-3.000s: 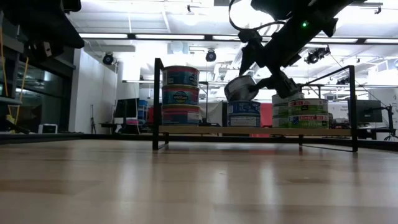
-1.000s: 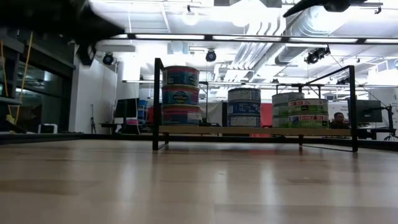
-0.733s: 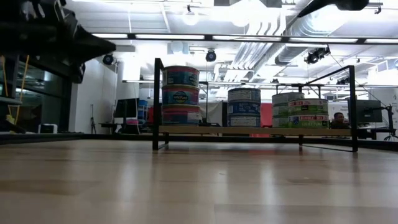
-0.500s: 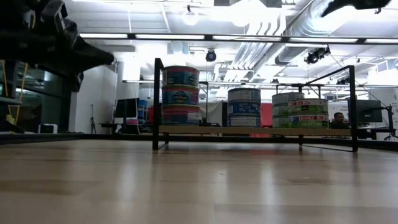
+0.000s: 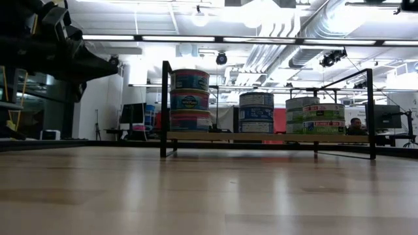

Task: Stack canned seafood by type on shelf
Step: Return to Home Position

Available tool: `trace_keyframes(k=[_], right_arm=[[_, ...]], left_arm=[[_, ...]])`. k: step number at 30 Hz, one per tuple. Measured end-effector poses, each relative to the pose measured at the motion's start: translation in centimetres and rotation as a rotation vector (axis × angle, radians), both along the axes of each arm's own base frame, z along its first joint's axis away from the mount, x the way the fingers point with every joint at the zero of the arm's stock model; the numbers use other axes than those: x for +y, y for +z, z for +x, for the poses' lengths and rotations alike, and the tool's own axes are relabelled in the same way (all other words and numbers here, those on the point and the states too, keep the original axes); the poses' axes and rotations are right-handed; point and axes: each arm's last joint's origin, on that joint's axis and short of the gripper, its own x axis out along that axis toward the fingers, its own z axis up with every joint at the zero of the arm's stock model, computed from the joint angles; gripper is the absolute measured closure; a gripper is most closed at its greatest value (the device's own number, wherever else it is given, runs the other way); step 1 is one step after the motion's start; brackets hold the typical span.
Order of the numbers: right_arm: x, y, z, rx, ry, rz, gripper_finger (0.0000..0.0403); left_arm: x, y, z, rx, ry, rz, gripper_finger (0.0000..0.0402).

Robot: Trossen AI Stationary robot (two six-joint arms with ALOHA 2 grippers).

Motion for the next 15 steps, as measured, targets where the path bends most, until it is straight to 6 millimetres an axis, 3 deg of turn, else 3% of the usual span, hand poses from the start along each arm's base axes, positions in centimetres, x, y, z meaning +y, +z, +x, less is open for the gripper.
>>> trace_keyframes(k=[2,4,7,10,15], right_arm=[[-0.6,-1.8,-0.1,-0.084,0.055,0.003,0.0359],[-1.6,-4.4,-0.3,-0.118,0.108,0.002,0.039],[-2.8,-8.3,-0.1,-0.203,0.186,0.017,0.0387],[-4.0,-10.8,0.6,-0.372,0.208,-0.009,0.0399],[-6.2,-12.3,1.5,-0.546,0.225,-0.317,0.0401]], left_arm=[[0.0,0.0,0.0,0.0,0.0,-0.001,0.0401],[0.0,0.0,0.0,-0.001,0.0,-0.003,0.0401],[0.0,0.0,0.0,0.0,0.0,-0.003,0.0401],[0.0,0.0,0.0,0.0,0.0,-0.003,0.0401],[0.0,0.0,0.0,0.001,0.0,-0.003,0.0401]])
